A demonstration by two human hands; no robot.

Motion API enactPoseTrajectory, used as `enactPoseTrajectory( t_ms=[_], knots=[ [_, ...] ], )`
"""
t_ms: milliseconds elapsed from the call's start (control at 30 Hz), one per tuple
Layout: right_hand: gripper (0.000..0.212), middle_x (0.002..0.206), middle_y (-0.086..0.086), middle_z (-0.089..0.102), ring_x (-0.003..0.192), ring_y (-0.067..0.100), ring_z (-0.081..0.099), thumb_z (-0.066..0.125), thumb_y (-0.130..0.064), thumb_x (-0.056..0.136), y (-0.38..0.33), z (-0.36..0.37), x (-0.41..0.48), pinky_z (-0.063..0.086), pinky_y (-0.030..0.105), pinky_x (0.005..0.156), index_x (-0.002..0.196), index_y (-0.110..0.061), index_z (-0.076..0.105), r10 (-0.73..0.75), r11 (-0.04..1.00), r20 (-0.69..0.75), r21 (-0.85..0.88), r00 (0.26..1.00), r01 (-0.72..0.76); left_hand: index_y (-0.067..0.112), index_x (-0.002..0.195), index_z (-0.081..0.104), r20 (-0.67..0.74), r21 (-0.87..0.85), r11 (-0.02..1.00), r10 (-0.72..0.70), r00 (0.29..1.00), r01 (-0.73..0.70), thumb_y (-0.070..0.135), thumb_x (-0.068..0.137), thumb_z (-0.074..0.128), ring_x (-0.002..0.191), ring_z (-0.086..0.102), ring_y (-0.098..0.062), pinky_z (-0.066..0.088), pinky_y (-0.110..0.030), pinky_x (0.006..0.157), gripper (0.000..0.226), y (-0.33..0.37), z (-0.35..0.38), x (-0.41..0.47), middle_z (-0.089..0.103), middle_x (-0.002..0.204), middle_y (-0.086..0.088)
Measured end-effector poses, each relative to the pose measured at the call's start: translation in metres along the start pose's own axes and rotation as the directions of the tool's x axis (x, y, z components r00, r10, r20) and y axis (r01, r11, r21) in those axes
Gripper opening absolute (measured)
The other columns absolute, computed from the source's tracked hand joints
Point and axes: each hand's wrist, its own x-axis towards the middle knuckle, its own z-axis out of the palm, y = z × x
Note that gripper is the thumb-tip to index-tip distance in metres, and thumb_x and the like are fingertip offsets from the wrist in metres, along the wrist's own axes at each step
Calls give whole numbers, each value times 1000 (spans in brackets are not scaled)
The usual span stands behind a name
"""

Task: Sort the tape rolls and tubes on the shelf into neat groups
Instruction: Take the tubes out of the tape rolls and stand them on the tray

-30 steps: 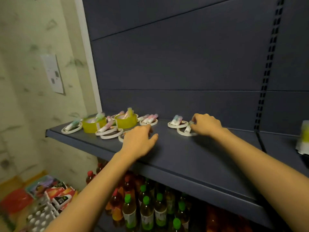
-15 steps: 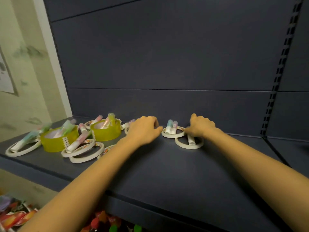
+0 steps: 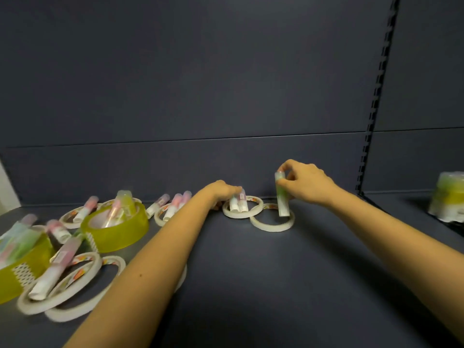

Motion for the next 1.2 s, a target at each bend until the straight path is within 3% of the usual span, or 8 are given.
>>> enactPoseTrajectory(
  t_ms=[200, 367, 533, 767, 833, 933, 1100, 1200],
  knots=[
    [24, 106, 3, 66, 99, 26, 60, 49, -34, 91, 3, 0, -20, 43, 32, 77, 113, -24, 51, 52, 999, -73, 6, 996, -52, 9, 99, 47, 7, -68, 997, 20, 1000, -19, 35, 80, 66, 64, 44, -14, 33, -27, 52, 37, -4, -1, 9, 48, 77, -3],
    [23, 107, 6, 64, 96, 29, 63, 52, -32, 91, 14, -8, -40, 50, 43, 88, 111, -20, 51, 95, 994, -128, 66, 987, -87, 7, 106, 42, -103, -148, 975, 152, 983, -167, 29, 91, 53, 60, 43, -13, 36, -24, 52, 28, 1, -2, 5, 49, 76, -6],
    [25, 105, 7, 65, 93, 29, 63, 55, -30, 90, 35, -26, -63, 51, 45, 87, 112, -18, 50, 107, 989, -194, 121, 975, -84, 9, 67, 49, -298, 102, 925, 379, 876, -366, 28, 91, 49, 63, 41, -25, 34, -29, 64, 31, 20, 2, -23, 49, 72, -12],
    [22, 94, 7, 69, 91, 26, 62, 59, -24, 88, 86, -63, -102, 48, 35, 84, 107, -15, 52, 97, 985, -293, 167, 951, -49, 14, 83, 54, -300, 116, 774, 625, 721, -622, 27, 87, 60, 78, 58, -27, 47, -33, 69, 15, 74, 40, -87, 57, 71, 1],
    [23, 93, 6, 68, 85, 22, 61, 60, -23, 88, 107, -78, -116, 46, 29, 75, 107, -13, 51, 83, 988, -309, 152, 947, -37, 11, 87, 59, -268, 62, 742, 656, 705, -667, 26, 84, 65, 86, 64, -30, 53, -41, 82, 16, 93, 59, -108, 61, 78, -4],
    [21, 86, 5, 65, 73, 18, 58, 58, -22, 89, 141, -104, -137, 43, 19, 61, 106, -12, 49, 77, 988, -297, 154, 952, -32, 12, 84, 63, -257, 3, 705, 686, 681, -709, 23, 80, 69, 81, 65, -26, 53, -39, 82, 14, 123, 93, -136, 62, 74, -2],
    [19, 86, 3, 67, 94, 24, 57, 60, -22, 87, 200, -148, -167, 45, 34, 81, 103, -17, 50, 83, 992, -324, 119, 942, -47, 11, 81, 65, -299, 7, 667, 712, 635, -745, 20, 77, 73, 61, 55, -6, 48, -14, 60, 13, 166, 156, -169, 65, 76, -4],
    [21, 82, -1, 63, 87, 24, 59, 61, -23, 87, 230, -169, -178, 43, 31, 76, 105, -16, 52, 66, 995, -325, 89, 943, -39, 8, 81, 66, -327, 17, 662, 712, 622, -749, 17, 74, 74, 62, 57, -11, 53, -26, 68, 15, 189, 188, -182, 67, 75, -7]
  ],
)
